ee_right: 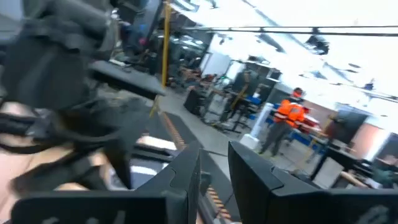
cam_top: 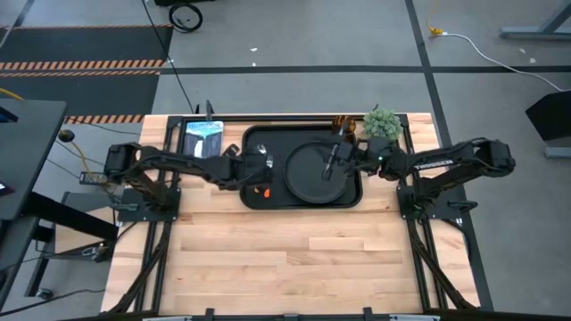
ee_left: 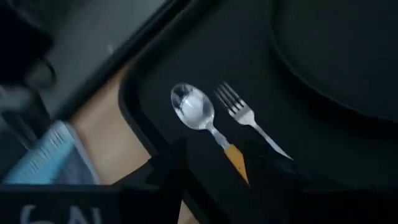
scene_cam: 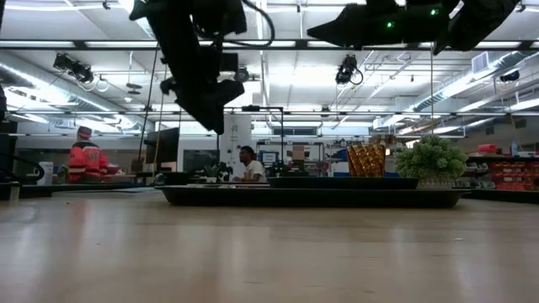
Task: Pick and place plate/cup/fork/spoon on tray
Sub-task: Return to Home Position
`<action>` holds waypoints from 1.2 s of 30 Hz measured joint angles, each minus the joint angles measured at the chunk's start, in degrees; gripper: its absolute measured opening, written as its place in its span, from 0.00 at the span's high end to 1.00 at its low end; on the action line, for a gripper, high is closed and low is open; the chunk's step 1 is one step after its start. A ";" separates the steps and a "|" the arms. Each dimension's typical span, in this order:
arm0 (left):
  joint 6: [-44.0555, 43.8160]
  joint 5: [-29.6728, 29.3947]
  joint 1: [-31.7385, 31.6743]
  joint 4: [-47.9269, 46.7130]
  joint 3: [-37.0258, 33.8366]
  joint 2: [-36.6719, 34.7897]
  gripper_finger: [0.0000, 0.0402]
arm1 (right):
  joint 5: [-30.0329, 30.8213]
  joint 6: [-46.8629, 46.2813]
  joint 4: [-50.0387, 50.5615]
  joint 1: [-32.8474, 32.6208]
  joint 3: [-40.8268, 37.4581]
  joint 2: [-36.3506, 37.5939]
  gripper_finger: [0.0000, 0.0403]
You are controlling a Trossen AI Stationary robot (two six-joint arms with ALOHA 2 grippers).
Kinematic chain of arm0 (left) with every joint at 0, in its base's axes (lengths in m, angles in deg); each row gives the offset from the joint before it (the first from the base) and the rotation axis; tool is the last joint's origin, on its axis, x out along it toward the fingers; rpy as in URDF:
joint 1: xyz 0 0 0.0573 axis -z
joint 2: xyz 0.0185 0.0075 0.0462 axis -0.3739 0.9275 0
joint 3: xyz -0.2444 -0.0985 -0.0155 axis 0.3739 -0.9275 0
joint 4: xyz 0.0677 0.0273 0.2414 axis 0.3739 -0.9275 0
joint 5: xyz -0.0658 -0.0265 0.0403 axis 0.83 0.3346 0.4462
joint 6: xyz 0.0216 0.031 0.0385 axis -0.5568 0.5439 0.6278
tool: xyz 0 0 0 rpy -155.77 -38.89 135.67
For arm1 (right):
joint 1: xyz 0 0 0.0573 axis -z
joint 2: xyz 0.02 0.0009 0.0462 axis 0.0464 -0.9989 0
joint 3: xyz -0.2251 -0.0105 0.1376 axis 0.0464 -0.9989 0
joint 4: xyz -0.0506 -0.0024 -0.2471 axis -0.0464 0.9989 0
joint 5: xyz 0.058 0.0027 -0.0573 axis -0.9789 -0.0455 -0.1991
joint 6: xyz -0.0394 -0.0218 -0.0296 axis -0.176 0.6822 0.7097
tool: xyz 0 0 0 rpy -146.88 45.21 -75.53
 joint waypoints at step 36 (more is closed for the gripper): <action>28.66 0.44 24.04 6.59 -14.68 -31.19 0.59 | 25.74 -23.14 -2.12 -20.40 -24.03 31.94 0.86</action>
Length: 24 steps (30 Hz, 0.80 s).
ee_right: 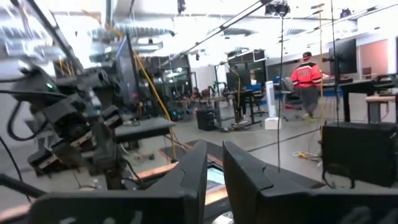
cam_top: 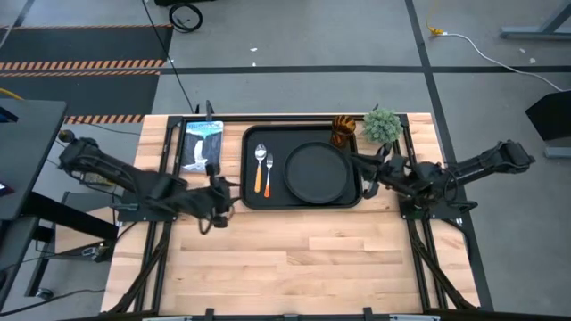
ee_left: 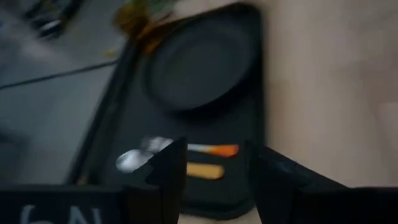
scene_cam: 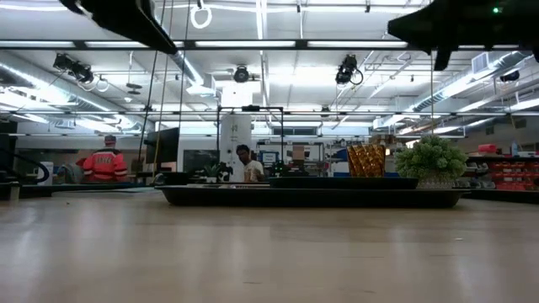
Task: Pick and place plate/cup/fork/spoon on tray
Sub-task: Return to Home Position
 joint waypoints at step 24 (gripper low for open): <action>-1.91 26.90 -0.20 14.96 -15.83 -36.31 0.59 | 3.81 -3.61 -0.35 0.00 -9.45 14.89 0.97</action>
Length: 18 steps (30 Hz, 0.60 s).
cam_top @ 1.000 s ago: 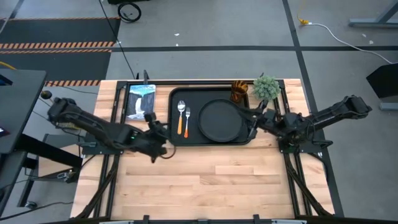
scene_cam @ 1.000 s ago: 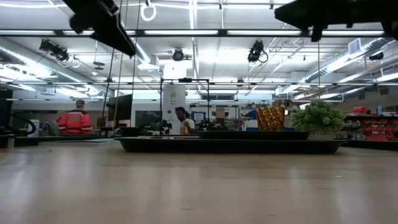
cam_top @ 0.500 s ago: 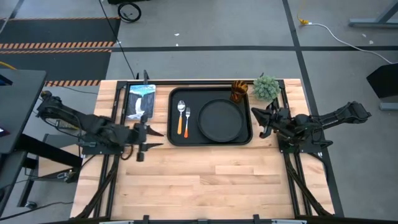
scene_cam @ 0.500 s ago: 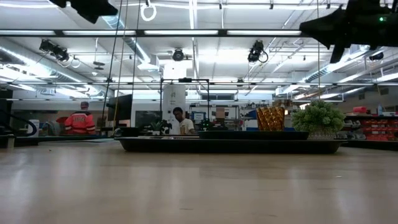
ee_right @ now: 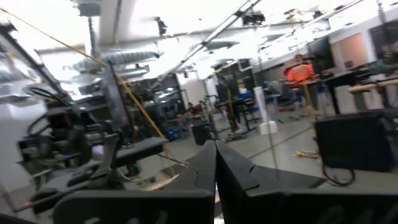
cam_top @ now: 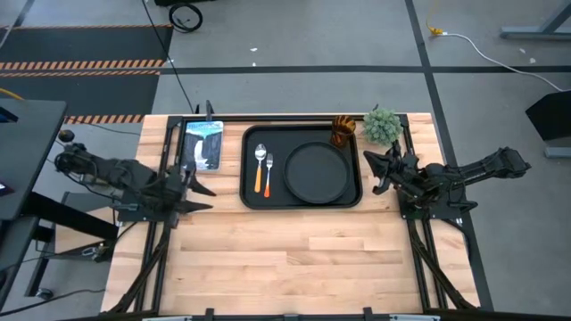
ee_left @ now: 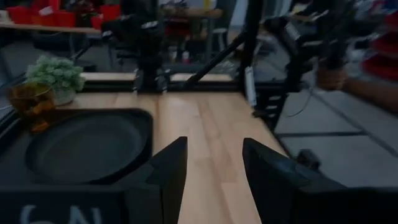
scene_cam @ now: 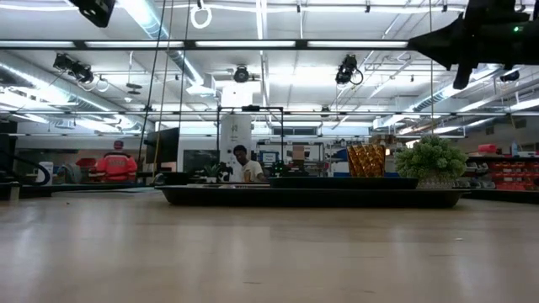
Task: Pick and place plate/cup/fork/spoon on tray
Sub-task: Return to Home Position
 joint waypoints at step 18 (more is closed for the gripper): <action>-6.37 14.03 0.16 27.76 -17.71 -13.70 0.59 | 1.81 1.03 -0.02 0.00 0.00 0.00 0.96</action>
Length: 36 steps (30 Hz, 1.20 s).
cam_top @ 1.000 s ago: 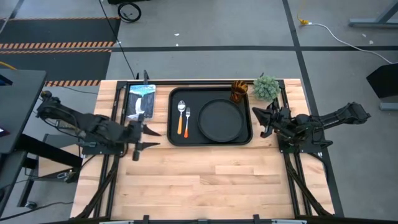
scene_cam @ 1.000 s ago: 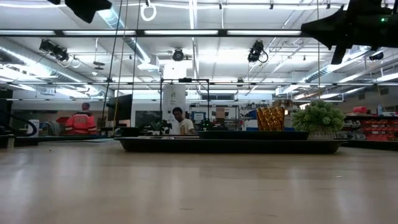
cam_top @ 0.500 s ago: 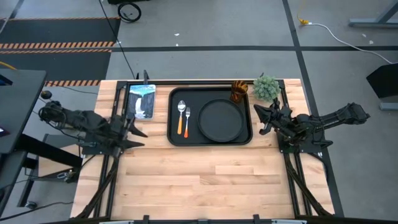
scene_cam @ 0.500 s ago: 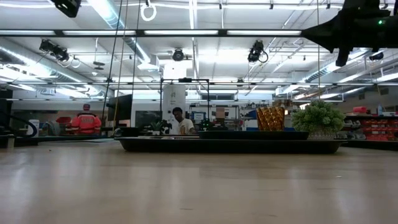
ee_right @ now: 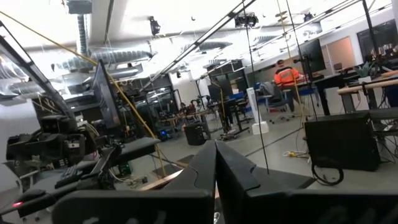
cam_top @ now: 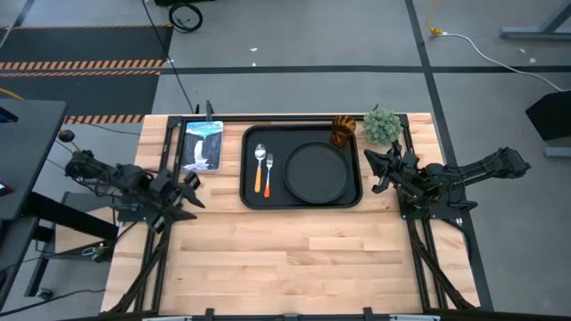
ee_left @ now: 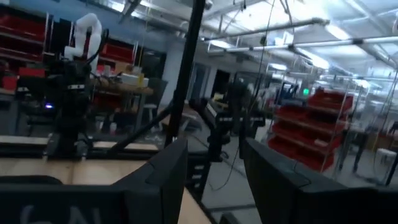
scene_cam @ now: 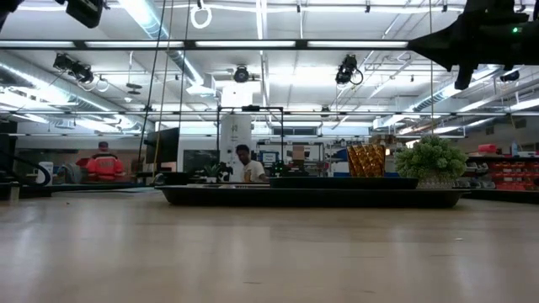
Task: Pick and place plate/cup/fork/spoon on tray
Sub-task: Return to Home Position
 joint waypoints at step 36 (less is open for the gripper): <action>10.40 -1.75 -1.19 -7.60 -14.74 -11.45 0.59 | -0.08 -0.02 -0.04 0.00 -0.02 -0.04 0.96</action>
